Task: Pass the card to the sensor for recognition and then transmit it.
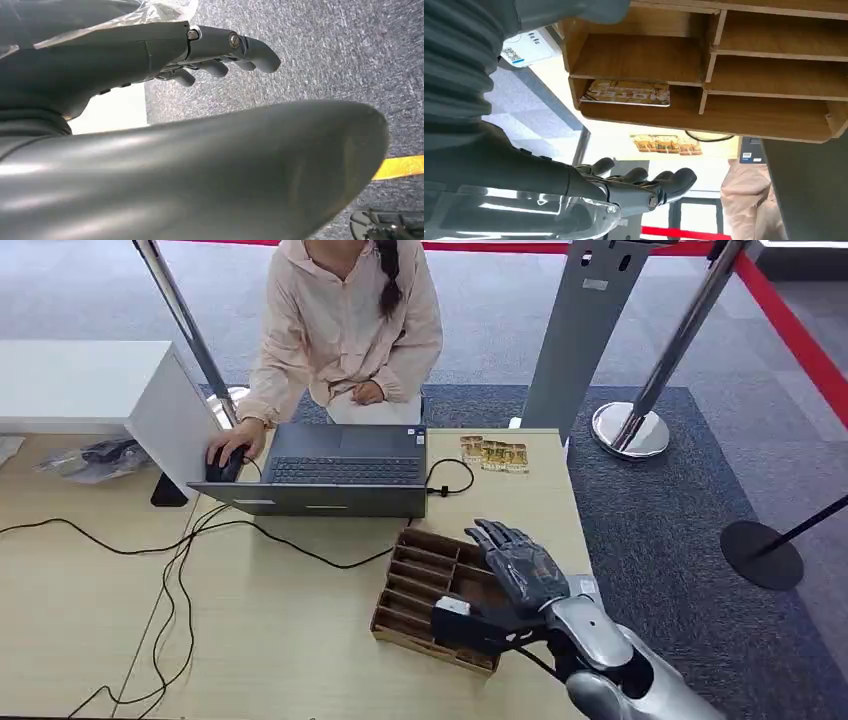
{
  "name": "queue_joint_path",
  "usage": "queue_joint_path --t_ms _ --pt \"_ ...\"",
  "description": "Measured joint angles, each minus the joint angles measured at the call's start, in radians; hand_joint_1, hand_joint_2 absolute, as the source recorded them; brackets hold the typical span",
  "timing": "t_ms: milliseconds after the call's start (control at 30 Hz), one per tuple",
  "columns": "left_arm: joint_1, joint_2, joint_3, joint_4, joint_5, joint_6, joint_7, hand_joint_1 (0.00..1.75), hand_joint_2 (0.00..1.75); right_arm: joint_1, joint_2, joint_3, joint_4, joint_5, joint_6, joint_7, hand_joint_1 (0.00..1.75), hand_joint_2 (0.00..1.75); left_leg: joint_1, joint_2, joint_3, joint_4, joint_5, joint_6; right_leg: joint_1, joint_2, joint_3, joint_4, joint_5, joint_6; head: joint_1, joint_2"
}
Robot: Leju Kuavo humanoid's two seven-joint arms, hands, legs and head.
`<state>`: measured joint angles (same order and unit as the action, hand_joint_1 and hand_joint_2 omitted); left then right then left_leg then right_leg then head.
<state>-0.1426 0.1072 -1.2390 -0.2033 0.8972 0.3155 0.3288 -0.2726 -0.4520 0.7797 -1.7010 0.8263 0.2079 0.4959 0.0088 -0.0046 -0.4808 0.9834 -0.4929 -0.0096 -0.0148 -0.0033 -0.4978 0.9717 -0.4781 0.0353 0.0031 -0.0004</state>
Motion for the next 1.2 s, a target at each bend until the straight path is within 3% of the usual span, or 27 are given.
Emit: queue_joint_path --t_ms 33,100,133,167,200,233,333,400,667,1200 --pt "0.000 0.000 0.000 0.000 0.000 0.000 0.000 0.00 0.00 0.000 0.001 0.000 0.000 0.000 0.000 0.000 0.49 1.75 0.000 0.000 0.000 0.000 0.000 0.000 0.000 0.000 0.000 0.000 0.000 0.000 0.000 0.000" --pt "0.000 0.000 0.000 0.000 -0.001 0.000 0.000 0.00 0.00 0.001 0.002 0.000 0.000 0.001 -0.001 0.000 0.99 1.75 0.000 0.000 0.000 0.000 0.000 0.000 0.000 0.000 0.000 0.000 0.000 0.000 0.000 0.000" --pt "0.000 0.000 0.000 0.000 -0.001 0.000 0.000 0.00 0.00 0.002 0.002 0.000 0.000 0.001 -0.001 0.000 1.33 1.75 0.000 0.000 0.000 0.000 0.000 0.000 0.000 0.000 0.000 0.000 0.000 0.000 0.000 0.000" --pt "0.000 0.000 0.000 0.000 -0.002 0.000 0.000 0.00 0.00 0.002 0.002 0.000 0.001 0.001 -0.001 0.000 1.41 1.75 0.000 0.000 0.000 0.000 0.000 0.000 0.000 0.000 0.000 0.000 0.000 0.000 0.000 0.000" --pt "0.000 0.000 0.000 0.000 -0.003 0.000 -0.001 0.00 0.00 0.002 0.003 0.000 0.002 0.001 -0.001 0.000 1.69 1.75 0.000 0.000 0.000 0.000 0.000 0.000 0.000 0.000 0.000 0.000 0.000 0.000 0.000 0.000" --pt "0.000 0.000 0.000 0.000 -0.003 0.000 -0.002 0.00 0.00 0.002 0.004 0.000 0.004 0.002 -0.002 0.000 1.73 1.75 0.000 0.000 0.000 0.000 0.000 0.000 0.000 0.000 0.000 0.000 0.000 0.000 0.000 0.000" --pt "0.000 0.000 0.000 0.000 -0.004 0.002 -0.003 0.00 0.00 0.000 0.009 -0.002 0.006 0.003 -0.008 -0.001 1.71 1.75 0.000 0.000 0.000 0.000 0.000 0.000 0.000 0.000 0.000 0.000 0.000 0.000 0.000 0.000" --pt "0.000 0.000 0.000 0.000 -0.005 0.002 -0.004 0.00 0.00 0.000 0.011 -0.003 0.007 0.004 -0.008 -0.001 1.59 1.75 0.000 0.000 0.000 0.000 0.000 0.000 0.000 0.000 0.000 0.000 0.000 0.000 0.000 0.000" --pt "-0.001 0.001 0.000 0.000 -0.006 0.002 -0.015 0.00 0.00 0.003 0.018 -0.007 0.016 0.005 -0.012 -0.001 1.40 1.75 0.000 0.000 0.000 0.000 0.000 0.000 0.000 0.000 0.000 0.000 0.000 0.000 0.000 0.000" --pt "0.000 0.002 0.000 0.000 -0.007 0.006 -0.026 0.00 0.00 0.006 0.021 -0.010 0.023 0.025 -0.043 -0.005 1.36 1.75 0.000 0.000 0.000 0.000 0.000 0.000 0.000 0.000 0.000 0.000 0.000 0.000 0.000 0.000"
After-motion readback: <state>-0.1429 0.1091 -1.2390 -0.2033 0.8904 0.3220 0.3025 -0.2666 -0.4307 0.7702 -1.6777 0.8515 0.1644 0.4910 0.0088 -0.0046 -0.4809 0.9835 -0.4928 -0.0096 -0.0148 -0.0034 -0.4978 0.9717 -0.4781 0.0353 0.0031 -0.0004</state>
